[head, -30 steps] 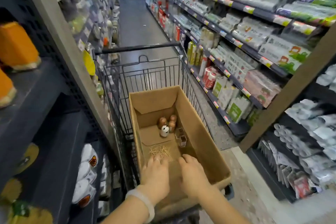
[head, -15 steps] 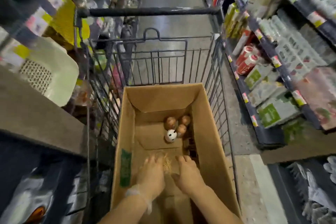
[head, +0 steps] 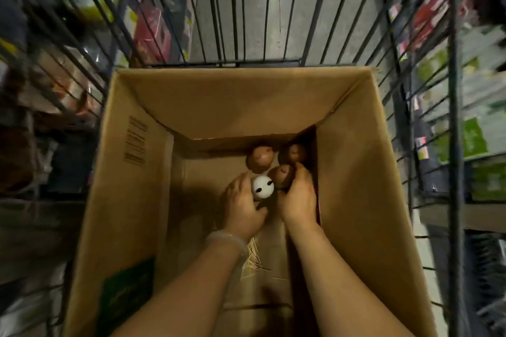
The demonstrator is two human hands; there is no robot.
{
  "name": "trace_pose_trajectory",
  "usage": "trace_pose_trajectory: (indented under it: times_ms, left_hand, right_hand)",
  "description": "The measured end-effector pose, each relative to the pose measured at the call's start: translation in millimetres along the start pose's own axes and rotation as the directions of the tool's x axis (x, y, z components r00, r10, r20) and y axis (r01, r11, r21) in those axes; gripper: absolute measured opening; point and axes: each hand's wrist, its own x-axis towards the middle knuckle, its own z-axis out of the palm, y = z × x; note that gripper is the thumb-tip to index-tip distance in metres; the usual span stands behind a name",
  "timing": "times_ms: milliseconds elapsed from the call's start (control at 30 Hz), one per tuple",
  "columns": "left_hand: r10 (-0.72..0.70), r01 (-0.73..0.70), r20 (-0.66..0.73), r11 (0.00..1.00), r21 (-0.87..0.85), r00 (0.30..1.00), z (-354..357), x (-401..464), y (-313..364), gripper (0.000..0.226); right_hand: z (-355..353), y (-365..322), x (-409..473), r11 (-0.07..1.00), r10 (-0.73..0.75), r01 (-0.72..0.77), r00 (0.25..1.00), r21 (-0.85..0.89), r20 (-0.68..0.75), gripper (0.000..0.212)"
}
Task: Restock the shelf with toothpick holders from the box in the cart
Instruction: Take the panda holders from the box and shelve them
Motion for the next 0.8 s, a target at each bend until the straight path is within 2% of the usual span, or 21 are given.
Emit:
trace_pose_trajectory:
  times_ms: [133, 233, 300, 400, 533, 600, 700, 800]
  left_hand:
    - [-0.012, 0.0, -0.096, 0.993, -0.122, 0.995, 31.2, 27.4, -13.3, 0.062]
    - [-0.027, 0.007, -0.11, 0.985, -0.171, 0.994, 38.0, 39.0, -18.5, 0.052]
    - [-0.034, 0.011, -0.101, 0.975, -0.22, 0.994, 39.6, 41.7, -23.7, 0.052]
    - [-0.117, 0.077, -0.11, 0.947, -0.312, 0.987, 27.4, 37.4, -21.1, 0.052]
    - [-0.226, 0.168, -0.07, 0.869, -0.465, 0.972, 1.7, 18.4, -13.6, 0.061]
    - [-0.293, 0.21, -0.085, 0.832, -0.514, 0.952, -10.1, 5.1, -13.5, 0.061]
    - [-0.378, 0.271, -0.045, 0.736, -0.621, 0.925, -29.3, -16.9, -9.2, 0.061]
    - [-0.392, 0.261, -0.04, 0.683, -0.682, 0.919, -45.1, -38.5, -1.5, 0.059]
  right_hand:
    - [15.2, 11.2, 12.2, 0.999, 0.008, -0.009, 1.0, 0.049, 0.008, 0.057]
    - [25.5, 15.8, 19.6, 0.997, 0.004, -0.004, 1.0, 0.078, 0.008, 0.049]
    - [29.0, 16.7, 25.0, 0.995, 0.021, -0.023, 0.999, 0.098, 0.024, 0.041]
    - [31.9, 15.9, 28.6, 0.993, 0.048, -0.051, 0.999, 0.109, 0.024, 0.037]
    - [26.6, 7.9, 23.1, 1.0, 0.026, -0.026, 1.0, -0.011, 0.003, 0.046]
    - [21.7, 1.0, 14.9, 1.0, 0.022, -0.022, 1.0, -0.005, -0.003, 0.053]
    - [14.1, -8.7, -2.5, 0.981, 0.068, -0.074, 0.997, 0.18, 0.039, 0.06]
    - [1.8, -20.0, -26.0, 0.927, 0.103, -0.143, 0.986, 0.346, 0.13, 0.062]
